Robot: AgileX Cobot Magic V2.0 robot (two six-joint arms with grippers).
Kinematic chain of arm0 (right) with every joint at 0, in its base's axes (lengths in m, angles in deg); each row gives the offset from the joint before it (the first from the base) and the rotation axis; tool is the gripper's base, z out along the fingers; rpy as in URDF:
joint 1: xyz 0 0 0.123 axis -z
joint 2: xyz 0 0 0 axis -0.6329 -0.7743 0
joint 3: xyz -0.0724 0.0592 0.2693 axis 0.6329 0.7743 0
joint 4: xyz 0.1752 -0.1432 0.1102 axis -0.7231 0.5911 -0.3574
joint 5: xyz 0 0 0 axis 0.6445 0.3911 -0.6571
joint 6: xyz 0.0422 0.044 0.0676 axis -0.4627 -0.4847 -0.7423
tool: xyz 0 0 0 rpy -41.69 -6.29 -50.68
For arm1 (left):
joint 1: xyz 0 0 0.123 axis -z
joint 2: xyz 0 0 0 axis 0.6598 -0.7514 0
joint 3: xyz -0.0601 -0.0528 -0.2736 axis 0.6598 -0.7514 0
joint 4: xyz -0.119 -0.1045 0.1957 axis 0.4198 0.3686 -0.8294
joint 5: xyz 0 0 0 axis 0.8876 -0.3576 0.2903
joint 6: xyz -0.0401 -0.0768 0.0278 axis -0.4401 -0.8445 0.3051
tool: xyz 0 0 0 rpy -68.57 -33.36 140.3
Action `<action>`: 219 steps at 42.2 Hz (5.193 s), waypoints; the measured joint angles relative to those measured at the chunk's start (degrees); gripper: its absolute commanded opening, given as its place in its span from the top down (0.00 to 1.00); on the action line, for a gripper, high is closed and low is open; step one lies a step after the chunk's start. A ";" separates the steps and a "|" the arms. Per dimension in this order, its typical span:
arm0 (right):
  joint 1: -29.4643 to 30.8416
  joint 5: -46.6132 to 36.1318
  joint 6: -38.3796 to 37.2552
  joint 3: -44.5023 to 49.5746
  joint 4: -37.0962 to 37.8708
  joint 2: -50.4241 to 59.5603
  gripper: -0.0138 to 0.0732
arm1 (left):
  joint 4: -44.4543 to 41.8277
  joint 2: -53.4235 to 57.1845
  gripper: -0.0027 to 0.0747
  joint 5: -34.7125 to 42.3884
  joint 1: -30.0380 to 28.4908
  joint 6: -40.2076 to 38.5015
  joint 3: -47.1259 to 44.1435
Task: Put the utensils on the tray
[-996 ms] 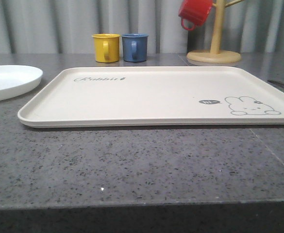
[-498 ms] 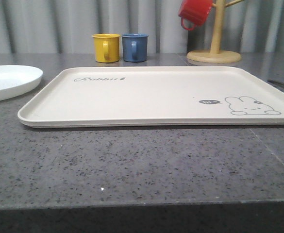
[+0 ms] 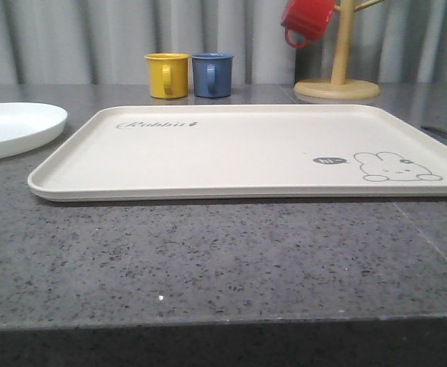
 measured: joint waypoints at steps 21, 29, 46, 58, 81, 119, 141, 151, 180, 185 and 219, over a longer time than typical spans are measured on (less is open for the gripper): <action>0.00 0.00 0.00 0.00 0.00 0.00 0.92 | 0.00 0.00 0.99 0.00 0.00 0.00 0.00; 0.00 0.00 0.00 0.00 0.00 0.00 0.92 | 0.00 0.00 0.99 0.00 0.00 0.00 0.00; 0.00 0.00 0.00 0.00 0.00 0.00 0.92 | 0.00 0.00 0.99 0.00 0.00 0.00 0.00; 0.00 0.00 0.00 0.00 0.00 0.00 0.92 | 0.00 0.00 0.99 0.00 0.00 0.00 0.00; 0.00 0.00 0.00 0.00 0.00 0.00 0.92 | 0.00 0.00 0.99 0.00 0.00 0.00 0.00; 0.00 0.00 0.00 0.00 0.00 0.00 0.92 | 0.00 0.00 0.99 0.00 0.00 0.00 0.00; 0.00 0.00 0.00 0.00 0.00 0.00 0.92 | 0.00 0.00 0.99 0.00 0.00 0.00 0.00; 0.00 0.00 0.00 0.00 0.00 0.00 0.92 | 0.00 0.00 0.99 0.00 0.00 0.00 0.00; 0.00 1.58 0.00 -3.68 -2.27 0.00 0.92 | 1.86 0.00 0.99 5.99 0.00 0.00 1.35; 0.00 6.95 0.00 -11.14 -1.62 0.00 0.92 | 2.14 0.00 0.99 4.16 0.00 0.00 7.57; 0.00 36.36 0.00 -37.52 1.41 -28.63 0.92 | 0.72 -24.76 0.99 -29.39 0.00 0.00 36.86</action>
